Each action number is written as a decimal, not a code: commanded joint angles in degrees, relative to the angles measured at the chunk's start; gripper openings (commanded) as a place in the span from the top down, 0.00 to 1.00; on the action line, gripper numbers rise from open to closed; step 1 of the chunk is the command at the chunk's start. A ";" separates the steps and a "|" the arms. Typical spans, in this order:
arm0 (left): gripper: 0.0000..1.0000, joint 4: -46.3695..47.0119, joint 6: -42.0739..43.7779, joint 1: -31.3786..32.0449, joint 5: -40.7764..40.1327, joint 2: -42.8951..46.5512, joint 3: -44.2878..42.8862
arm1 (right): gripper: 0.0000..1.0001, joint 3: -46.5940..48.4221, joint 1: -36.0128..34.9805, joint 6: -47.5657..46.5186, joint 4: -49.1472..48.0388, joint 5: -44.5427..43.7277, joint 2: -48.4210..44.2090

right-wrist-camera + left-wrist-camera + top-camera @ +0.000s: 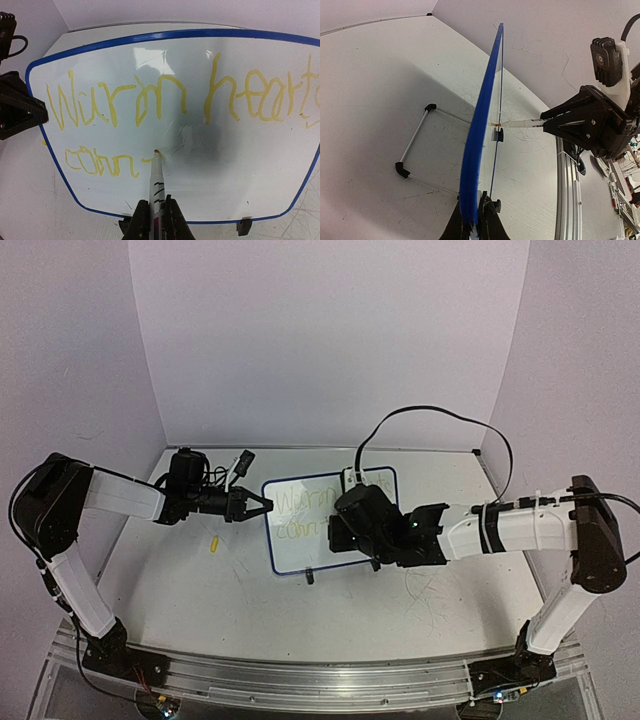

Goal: Write a sentence on the whiteboard

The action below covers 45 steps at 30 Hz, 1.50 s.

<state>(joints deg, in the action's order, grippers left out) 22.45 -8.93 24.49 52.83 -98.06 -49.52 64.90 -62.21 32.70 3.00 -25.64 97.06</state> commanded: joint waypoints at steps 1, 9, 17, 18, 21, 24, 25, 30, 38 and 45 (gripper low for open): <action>1.00 -2.76 3.83 0.30 -8.82 -1.72 -1.08 | 1.00 1.35 0.53 -1.60 -2.44 1.50 0.58; 1.00 -2.84 3.92 0.30 -8.88 -1.82 -1.02 | 1.00 0.10 0.48 -0.39 -2.34 4.20 1.43; 1.00 -2.87 3.83 0.30 -8.83 -2.07 -1.17 | 1.00 -2.78 0.51 1.67 -0.43 5.00 0.58; 1.00 -2.85 3.83 0.29 -8.81 -2.07 -1.19 | 1.00 -3.10 0.47 1.93 -0.23 4.87 0.41; 1.00 -2.85 3.83 0.30 -8.88 -2.03 -1.28 | 1.00 -3.78 0.44 2.28 0.25 3.81 -0.36; 1.00 -2.93 3.79 0.29 -8.85 -2.08 -1.37 | 1.00 -3.51 0.51 2.41 0.66 1.49 -1.75; 1.00 -2.93 3.75 0.29 -8.86 -2.06 -1.37 | 1.00 -3.30 0.51 2.34 0.69 0.64 -2.36; 1.00 -3.02 3.74 0.29 -8.88 -1.89 -1.46 | 1.00 -3.22 0.48 -1.05 -2.18 1.23 -5.80; 1.00 -3.11 3.83 0.33 -9.01 -1.96 -1.33 | 1.00 -5.82 0.48 -2.67 -6.34 3.71 -6.60; 1.00 -3.22 3.79 0.29 -9.06 -2.05 -1.52 | 1.00 -6.85 0.49 -2.29 -6.34 3.67 -6.66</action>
<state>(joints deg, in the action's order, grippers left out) 22.44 -8.93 24.49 52.84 -98.06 -49.52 58.44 -61.80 30.98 -1.76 -21.74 91.48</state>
